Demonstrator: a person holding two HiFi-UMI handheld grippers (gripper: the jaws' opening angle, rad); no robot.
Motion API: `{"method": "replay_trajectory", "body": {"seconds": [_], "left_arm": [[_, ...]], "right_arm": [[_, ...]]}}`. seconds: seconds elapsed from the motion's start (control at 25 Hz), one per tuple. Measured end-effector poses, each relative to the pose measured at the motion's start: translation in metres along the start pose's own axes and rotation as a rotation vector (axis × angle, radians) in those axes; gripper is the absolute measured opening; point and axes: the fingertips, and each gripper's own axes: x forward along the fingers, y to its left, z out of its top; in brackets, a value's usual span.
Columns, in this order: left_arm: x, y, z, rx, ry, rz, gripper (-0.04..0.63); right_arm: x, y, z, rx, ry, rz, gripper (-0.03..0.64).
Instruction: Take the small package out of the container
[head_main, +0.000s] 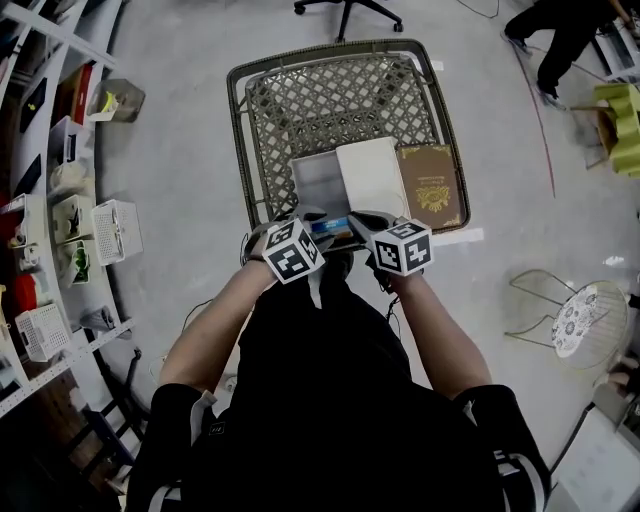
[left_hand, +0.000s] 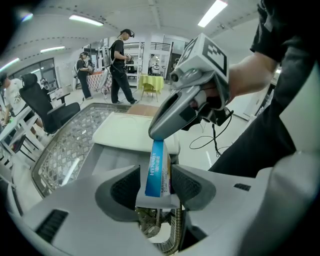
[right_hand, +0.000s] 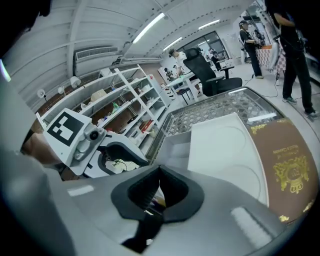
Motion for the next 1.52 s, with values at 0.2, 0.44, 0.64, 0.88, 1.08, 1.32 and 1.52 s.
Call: {"method": "replay_trajectory", "body": {"seconds": [0.2,0.44,0.64,0.88,1.08,1.32,1.52], "left_arm": [[0.015,-0.006,-0.008,0.001,0.053,-0.056,0.181],[0.020,-0.011,-0.007,-0.057,0.042,-0.084,0.091],[-0.001,-0.003,0.010,-0.101,0.006,-0.054,0.089],[-0.040,0.023,0.029,-0.140,-0.072,0.050,0.089],[-0.082,0.046,0.043,-0.180,-0.127,0.141,0.089],[-0.140,0.075,0.057,-0.207,-0.215,0.225,0.089],[-0.196,0.101,0.061,-0.232,-0.294,0.299,0.089]], "right_arm": [[-0.006,0.003,-0.002,0.006,-0.002,0.010,0.014],[-0.022,0.001,0.005,0.017,-0.038,0.014,0.014],[-0.044,-0.007,0.023,0.022,-0.097,0.012,0.014],[-0.062,-0.005,0.051,0.002,-0.173,0.025,0.014],[-0.070,-0.001,0.074,-0.057,-0.211,0.026,0.014],[-0.076,0.012,0.108,-0.107,-0.261,0.009,0.014],[-0.084,0.033,0.150,-0.149,-0.335,0.007,0.014]]}}
